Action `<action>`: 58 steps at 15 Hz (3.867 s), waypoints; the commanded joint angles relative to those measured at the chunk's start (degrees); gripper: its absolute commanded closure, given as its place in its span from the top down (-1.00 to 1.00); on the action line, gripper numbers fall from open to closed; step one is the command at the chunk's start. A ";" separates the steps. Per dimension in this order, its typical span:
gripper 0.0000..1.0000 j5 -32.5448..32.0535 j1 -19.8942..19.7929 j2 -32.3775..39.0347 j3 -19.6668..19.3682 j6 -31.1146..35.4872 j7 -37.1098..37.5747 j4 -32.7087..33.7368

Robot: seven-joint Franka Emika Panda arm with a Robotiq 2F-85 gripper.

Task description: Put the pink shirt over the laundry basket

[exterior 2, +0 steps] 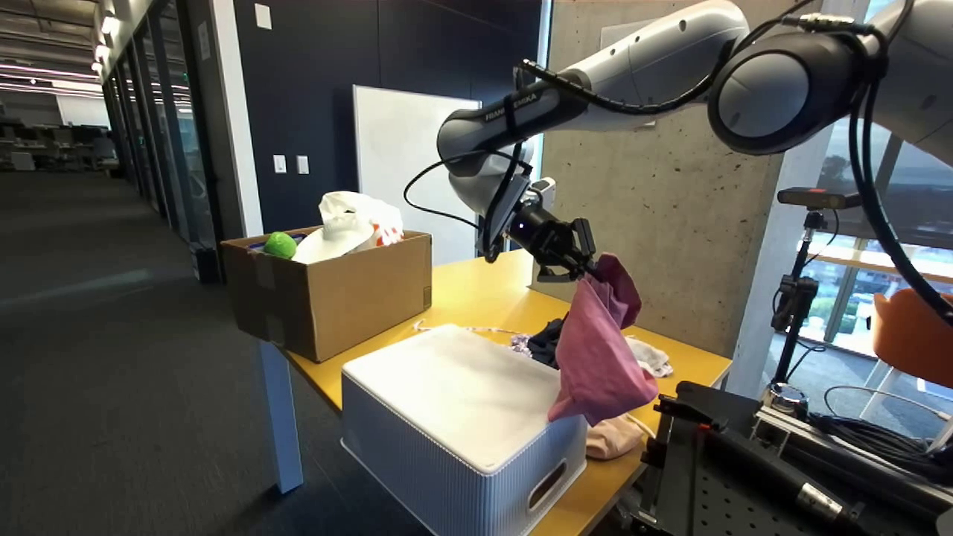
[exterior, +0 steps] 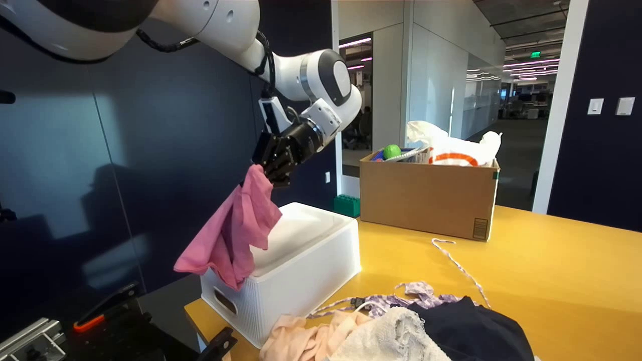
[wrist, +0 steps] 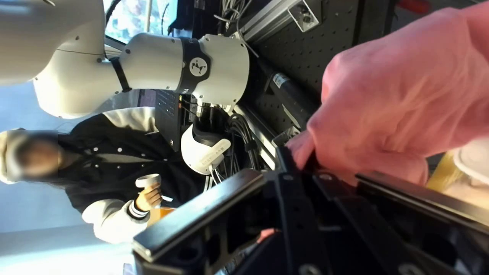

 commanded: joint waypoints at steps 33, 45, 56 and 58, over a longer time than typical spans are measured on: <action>0.40 -8.17 9.59 10.86 -0.08 35.64 -14.02 24.83; 1.00 -13.90 12.61 10.52 -4.09 41.66 -10.08 21.34; 1.00 -30.09 24.78 5.19 -10.54 72.49 3.36 -3.02; 1.00 -32.34 26.63 3.78 -11.05 77.51 5.31 -8.19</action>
